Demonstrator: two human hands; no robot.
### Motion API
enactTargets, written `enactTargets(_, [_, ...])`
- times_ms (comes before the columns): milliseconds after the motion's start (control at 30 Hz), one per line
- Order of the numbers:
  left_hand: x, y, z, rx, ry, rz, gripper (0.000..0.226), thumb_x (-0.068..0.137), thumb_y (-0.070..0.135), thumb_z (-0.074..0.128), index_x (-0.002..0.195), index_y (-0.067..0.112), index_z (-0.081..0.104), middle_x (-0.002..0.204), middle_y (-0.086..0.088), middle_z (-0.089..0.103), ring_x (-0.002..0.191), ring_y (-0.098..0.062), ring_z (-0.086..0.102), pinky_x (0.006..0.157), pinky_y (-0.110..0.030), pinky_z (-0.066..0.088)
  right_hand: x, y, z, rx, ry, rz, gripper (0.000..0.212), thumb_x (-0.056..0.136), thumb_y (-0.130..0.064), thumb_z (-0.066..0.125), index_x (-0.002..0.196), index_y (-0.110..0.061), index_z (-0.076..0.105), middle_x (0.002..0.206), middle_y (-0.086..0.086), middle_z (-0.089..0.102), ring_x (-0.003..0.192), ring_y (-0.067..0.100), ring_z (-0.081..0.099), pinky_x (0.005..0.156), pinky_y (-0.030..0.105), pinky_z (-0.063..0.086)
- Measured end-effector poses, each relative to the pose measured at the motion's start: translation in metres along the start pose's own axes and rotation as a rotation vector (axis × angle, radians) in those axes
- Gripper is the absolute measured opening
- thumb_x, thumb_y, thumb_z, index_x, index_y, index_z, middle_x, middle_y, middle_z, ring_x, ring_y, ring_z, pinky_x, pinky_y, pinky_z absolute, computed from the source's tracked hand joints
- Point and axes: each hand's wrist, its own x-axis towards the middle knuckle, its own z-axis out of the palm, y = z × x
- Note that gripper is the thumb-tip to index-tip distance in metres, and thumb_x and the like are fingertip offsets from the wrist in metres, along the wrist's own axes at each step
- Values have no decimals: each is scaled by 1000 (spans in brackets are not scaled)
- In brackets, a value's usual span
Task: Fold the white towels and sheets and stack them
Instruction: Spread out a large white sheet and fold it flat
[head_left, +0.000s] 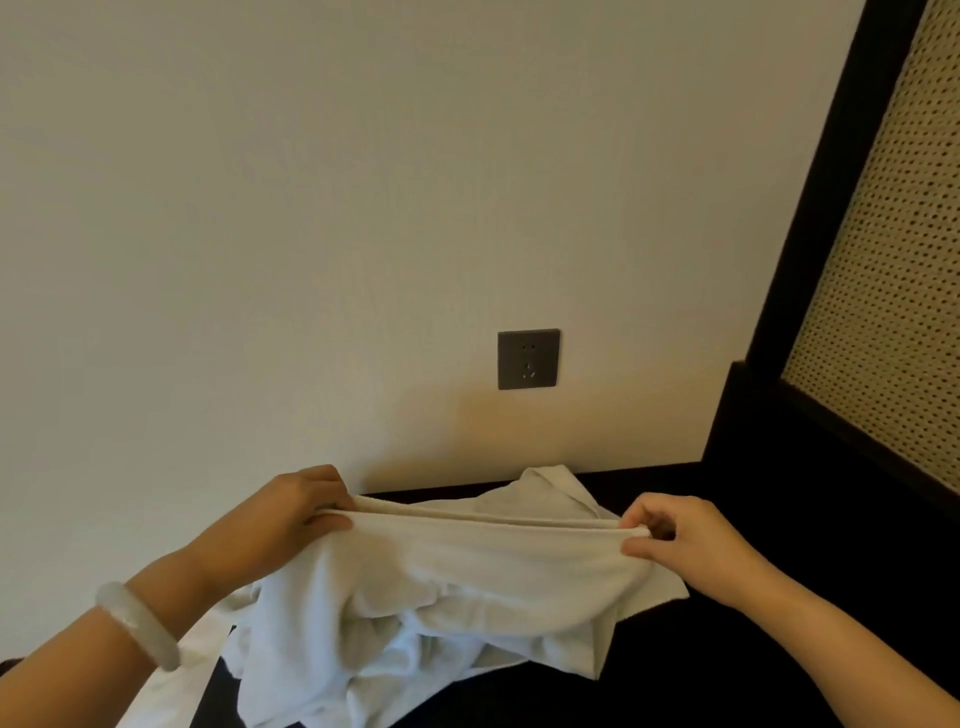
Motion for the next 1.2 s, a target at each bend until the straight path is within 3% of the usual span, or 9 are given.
enactTargets(233, [4, -7, 3, -3, 16, -46, 22, 88, 46, 62, 69, 36, 56, 81, 15, 56, 74, -3, 56, 65, -14, 40, 4, -2, -2, 167, 197, -19, 20, 79, -8, 79, 72, -24, 70, 79, -11, 70, 76, 9, 66, 73, 27, 53])
enactTargets(367, [2, -9, 8, -16, 62, -100, 28, 85, 56, 58, 64, 39, 52, 73, 14, 54, 70, -1, 54, 62, -14, 39, 12, -11, -11, 347, 301, -53, 20, 79, 3, 76, 71, -14, 70, 79, -9, 73, 69, 4, 67, 64, 14, 51])
enactTargets(467, [1, -9, 12, -67, 109, -114, 31, 84, 55, 60, 64, 33, 53, 70, 14, 52, 67, -4, 53, 62, -16, 40, 23, -25, -31, 437, 377, -104, 21, 77, 8, 75, 73, -12, 68, 72, -2, 72, 64, 4, 64, 59, 10, 48])
enactTargets(633, [1, -9, 12, -147, 159, -136, 38, 80, 54, 66, 65, 22, 52, 71, 10, 51, 63, -10, 48, 63, -26, 42, 42, -48, -78, 480, 444, -198, 32, 76, 11, 73, 83, -19, 64, 68, -11, 70, 60, 3, 57, 57, 8, 46])
enactTargets(767, [4, 4, 4, -127, 117, -61, 49, 85, 44, 71, 58, 22, 37, 65, 9, 40, 56, -10, 37, 57, -25, 34, 55, -54, -95, 468, 451, -162, 27, 79, 8, 73, 82, -17, 65, 65, -5, 69, 39, 1, 51, 36, 13, 40])
enactTargets(900, [4, 21, 5, -193, 67, -16, 54, 88, 44, 69, 57, 11, 39, 65, 5, 40, 56, -11, 37, 59, -28, 35, 62, -58, -107, 583, 447, -148, 25, 83, 11, 67, 88, -13, 66, 64, -4, 72, 51, 9, 68, 46, 15, 52])
enactTargets(1000, [1, 30, 20, -36, 10, 59, 43, 91, 43, 65, 66, 11, 51, 78, -1, 49, 69, -14, 47, 67, -25, 39, 64, -64, -117, 636, 465, -184, 23, 84, 12, 65, 88, -11, 66, 67, 0, 73, 60, 12, 72, 58, 15, 57])
enactTargets(1100, [-1, 37, 39, 158, -87, 46, 27, 96, 37, 57, 94, 11, 66, 99, 0, 53, 92, -16, 50, 83, -29, 42, 66, -75, -121, 620, 475, -215, 23, 84, 12, 65, 85, -11, 66, 66, -2, 73, 59, 11, 71, 61, 15, 57])
enactTargets(1200, [1, 42, 50, 261, -126, -37, 32, 97, 39, 53, 100, 11, 69, 101, -2, 55, 94, -18, 51, 83, -29, 42, 66, -83, -121, 605, 479, -227, 22, 82, 11, 66, 82, -11, 65, 67, -3, 73, 61, 11, 71, 64, 16, 57])
